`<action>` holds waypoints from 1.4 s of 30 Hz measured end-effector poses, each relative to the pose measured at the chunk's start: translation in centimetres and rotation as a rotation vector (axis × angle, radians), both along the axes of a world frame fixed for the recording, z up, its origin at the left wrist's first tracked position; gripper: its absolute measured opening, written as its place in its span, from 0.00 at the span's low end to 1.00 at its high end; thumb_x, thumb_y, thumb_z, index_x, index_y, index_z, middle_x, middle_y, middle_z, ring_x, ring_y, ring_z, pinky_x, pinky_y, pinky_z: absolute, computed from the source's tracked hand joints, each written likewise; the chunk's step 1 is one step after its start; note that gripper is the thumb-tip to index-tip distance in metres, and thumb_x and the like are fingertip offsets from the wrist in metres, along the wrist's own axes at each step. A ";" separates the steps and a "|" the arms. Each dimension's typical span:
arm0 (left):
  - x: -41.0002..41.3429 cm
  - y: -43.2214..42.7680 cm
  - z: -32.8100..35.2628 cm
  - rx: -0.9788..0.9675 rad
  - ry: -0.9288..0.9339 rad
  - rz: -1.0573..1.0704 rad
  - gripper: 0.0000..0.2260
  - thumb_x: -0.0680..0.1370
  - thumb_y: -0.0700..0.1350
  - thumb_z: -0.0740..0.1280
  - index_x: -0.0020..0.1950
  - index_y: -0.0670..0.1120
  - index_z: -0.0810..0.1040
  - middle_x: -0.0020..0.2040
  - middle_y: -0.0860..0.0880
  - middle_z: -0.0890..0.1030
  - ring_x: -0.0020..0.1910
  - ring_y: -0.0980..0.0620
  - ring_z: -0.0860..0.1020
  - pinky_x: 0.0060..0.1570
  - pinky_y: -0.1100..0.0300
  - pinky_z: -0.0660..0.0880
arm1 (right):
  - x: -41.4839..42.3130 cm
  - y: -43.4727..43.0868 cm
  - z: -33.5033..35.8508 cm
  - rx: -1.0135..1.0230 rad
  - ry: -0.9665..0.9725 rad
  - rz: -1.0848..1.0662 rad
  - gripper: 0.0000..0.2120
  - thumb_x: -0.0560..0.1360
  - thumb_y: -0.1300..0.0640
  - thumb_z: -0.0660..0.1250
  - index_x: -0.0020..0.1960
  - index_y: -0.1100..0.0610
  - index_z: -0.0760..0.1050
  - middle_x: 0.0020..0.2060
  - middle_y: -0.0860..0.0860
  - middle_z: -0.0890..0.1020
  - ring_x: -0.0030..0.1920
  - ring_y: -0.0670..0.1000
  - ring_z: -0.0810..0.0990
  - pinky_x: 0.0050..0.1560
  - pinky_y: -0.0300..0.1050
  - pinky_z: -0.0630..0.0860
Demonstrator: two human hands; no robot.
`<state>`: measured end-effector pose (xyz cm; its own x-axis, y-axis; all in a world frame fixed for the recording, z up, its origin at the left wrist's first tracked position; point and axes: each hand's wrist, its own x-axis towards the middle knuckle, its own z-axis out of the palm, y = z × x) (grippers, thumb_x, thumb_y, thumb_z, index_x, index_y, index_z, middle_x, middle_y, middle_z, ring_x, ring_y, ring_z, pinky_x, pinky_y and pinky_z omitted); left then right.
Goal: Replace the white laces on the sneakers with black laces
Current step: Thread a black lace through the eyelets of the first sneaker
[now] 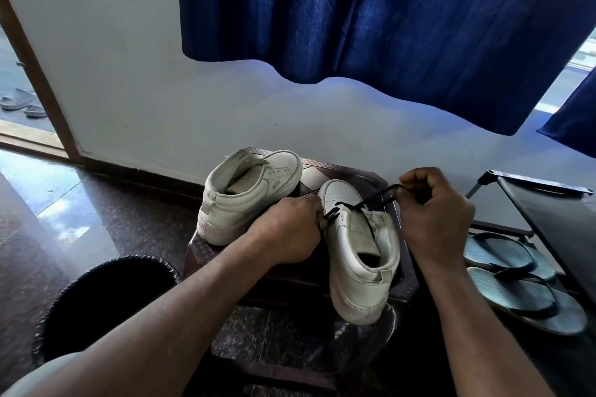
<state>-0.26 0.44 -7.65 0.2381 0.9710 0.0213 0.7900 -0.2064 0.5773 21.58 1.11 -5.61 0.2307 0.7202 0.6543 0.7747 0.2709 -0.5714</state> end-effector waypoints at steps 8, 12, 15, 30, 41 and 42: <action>0.1 -1.1 0.5 0.185 0.223 0.023 0.11 0.77 0.46 0.61 0.59 0.49 0.75 0.53 0.45 0.83 0.51 0.37 0.82 0.42 0.50 0.76 | -0.3 -0.1 -0.2 0.063 -0.095 -0.023 0.07 0.71 0.66 0.75 0.47 0.57 0.84 0.41 0.49 0.83 0.38 0.50 0.81 0.44 0.32 0.72; 0.3 -1.4 0.6 0.195 0.200 0.010 0.11 0.77 0.49 0.59 0.57 0.49 0.76 0.53 0.45 0.83 0.51 0.37 0.82 0.41 0.52 0.73 | -0.4 0.2 -0.5 0.023 -0.065 -0.092 0.05 0.72 0.64 0.73 0.46 0.56 0.81 0.39 0.48 0.81 0.38 0.49 0.78 0.41 0.24 0.65; 0.3 -1.5 0.6 0.182 0.146 0.029 0.09 0.75 0.51 0.60 0.51 0.50 0.74 0.51 0.47 0.84 0.50 0.38 0.82 0.40 0.52 0.74 | -0.3 0.5 -0.7 -0.072 0.037 -0.087 0.07 0.73 0.61 0.75 0.44 0.52 0.79 0.37 0.48 0.82 0.39 0.51 0.80 0.41 0.22 0.64; 0.7 0.1 -0.4 0.116 -0.303 0.046 0.02 0.79 0.48 0.70 0.46 0.55 0.81 0.43 0.57 0.84 0.45 0.56 0.81 0.50 0.53 0.80 | -1.0 0.0 0.2 -0.181 0.196 0.101 0.13 0.70 0.62 0.79 0.47 0.50 0.79 0.39 0.42 0.83 0.38 0.42 0.81 0.39 0.27 0.72; 1.0 -0.9 0.7 0.265 -0.009 0.012 0.07 0.81 0.51 0.63 0.54 0.50 0.75 0.51 0.49 0.82 0.50 0.42 0.80 0.44 0.49 0.77 | -2.2 -0.7 0.2 -0.272 0.120 0.349 0.05 0.73 0.59 0.78 0.48 0.51 0.86 0.39 0.45 0.87 0.40 0.43 0.84 0.43 0.32 0.76; 1.0 -1.2 1.0 0.306 0.054 0.013 0.08 0.81 0.52 0.62 0.55 0.49 0.74 0.52 0.48 0.81 0.49 0.41 0.81 0.41 0.50 0.74 | -2.2 -0.7 0.2 -0.283 0.096 0.343 0.04 0.73 0.58 0.79 0.47 0.51 0.87 0.40 0.44 0.87 0.40 0.41 0.84 0.43 0.30 0.75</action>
